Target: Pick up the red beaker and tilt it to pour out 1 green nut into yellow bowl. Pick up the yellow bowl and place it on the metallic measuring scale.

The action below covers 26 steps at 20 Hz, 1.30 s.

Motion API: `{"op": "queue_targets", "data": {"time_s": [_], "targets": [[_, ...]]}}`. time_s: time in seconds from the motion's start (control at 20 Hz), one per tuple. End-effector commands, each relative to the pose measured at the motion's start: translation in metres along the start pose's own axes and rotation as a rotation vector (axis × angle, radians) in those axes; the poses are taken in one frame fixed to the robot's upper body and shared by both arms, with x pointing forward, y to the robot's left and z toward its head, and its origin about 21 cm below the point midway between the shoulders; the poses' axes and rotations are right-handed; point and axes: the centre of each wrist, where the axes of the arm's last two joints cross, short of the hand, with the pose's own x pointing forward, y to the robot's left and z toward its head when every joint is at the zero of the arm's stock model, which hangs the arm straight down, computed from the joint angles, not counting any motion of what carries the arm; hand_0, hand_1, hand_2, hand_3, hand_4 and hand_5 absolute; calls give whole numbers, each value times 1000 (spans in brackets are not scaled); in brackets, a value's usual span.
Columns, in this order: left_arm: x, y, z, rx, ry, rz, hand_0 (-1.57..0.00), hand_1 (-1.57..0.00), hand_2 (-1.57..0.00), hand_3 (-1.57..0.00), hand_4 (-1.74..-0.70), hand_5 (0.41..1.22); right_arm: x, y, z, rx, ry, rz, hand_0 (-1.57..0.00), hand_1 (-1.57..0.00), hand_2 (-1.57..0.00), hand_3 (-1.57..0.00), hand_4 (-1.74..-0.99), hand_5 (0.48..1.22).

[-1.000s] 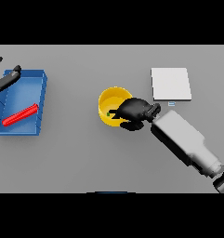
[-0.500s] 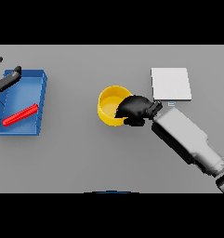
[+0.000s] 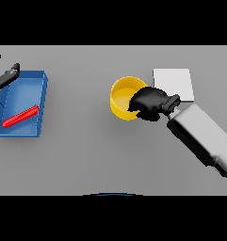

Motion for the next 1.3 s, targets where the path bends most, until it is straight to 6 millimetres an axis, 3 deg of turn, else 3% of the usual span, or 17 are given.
{"op": "queue_targets", "data": {"time_s": [0.0, 0.2, 0.6, 1.0, 1.25], "targets": [[0, -2, 0, -10, -6, 3, 1, 1, 1, 1, -798, 702, 2, 2, 3, 1, 6, 7, -1566, -1566, -1491, -1182, -1739, 1219], [-2, -2, 3, -10, 11, 13, 1, 1, 1, 1, -812, 710, -10, -10, 20, -45, 81, -15, -1538, -1569, -1488, -1190, -1740, 1220], [-2, -5, 7, -12, 37, 29, 1, 1, 1, 1, -849, 746, -76, -16, 37, -160, 252, -26, -1565, -1571, -1548, -1154, -1741, 1221], [4, -1, 13, 4, 64, 38, 1, 1, 1, 1, -865, 779, -119, 7, 36, -174, 379, -111, -1570, -1571, -1500, -1181, -1741, 1221], [4, -6, 10, 6, 67, 16, 1, 1, 1, 1, -858, 804, -132, 27, 28, -154, 400, -156, -1571, -1571, -1398, -1342, -1741, 1221]]}}
